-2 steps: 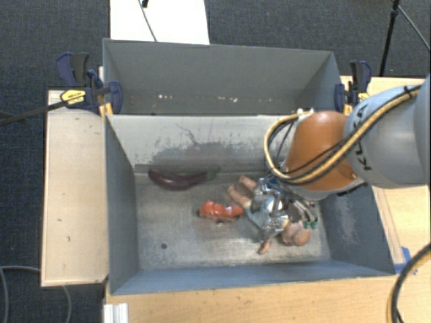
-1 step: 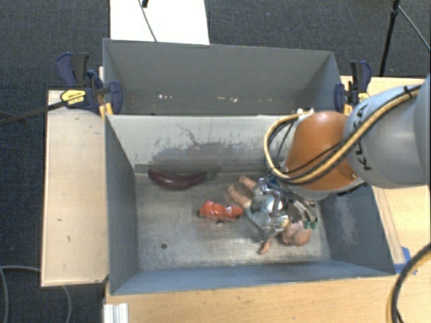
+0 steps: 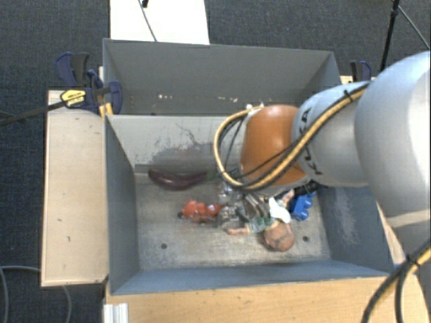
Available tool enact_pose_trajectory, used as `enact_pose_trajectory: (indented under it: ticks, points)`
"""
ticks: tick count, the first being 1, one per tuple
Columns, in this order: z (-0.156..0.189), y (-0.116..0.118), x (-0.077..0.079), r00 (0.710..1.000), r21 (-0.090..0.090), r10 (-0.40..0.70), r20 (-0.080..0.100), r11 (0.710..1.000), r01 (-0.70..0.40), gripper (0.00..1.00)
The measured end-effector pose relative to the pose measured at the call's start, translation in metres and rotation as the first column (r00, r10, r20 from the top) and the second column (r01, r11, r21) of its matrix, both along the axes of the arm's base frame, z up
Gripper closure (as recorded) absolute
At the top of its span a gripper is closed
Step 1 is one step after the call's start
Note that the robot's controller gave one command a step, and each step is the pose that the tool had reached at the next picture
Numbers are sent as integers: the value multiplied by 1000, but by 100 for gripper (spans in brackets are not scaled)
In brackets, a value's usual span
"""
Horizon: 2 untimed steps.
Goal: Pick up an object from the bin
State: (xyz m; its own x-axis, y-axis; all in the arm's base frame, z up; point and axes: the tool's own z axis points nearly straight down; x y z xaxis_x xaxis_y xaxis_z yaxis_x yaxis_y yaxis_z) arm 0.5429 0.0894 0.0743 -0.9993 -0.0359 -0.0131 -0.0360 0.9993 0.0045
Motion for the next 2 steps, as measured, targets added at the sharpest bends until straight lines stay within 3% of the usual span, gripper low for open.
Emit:
enact_pose_trajectory:
  ticks: [1,2]
  points:
    - [0,0,0,1000,0,0,0,1000,0,100]
    - [170,-4,-5,1000,-3,12,-4,1000,-12,100]
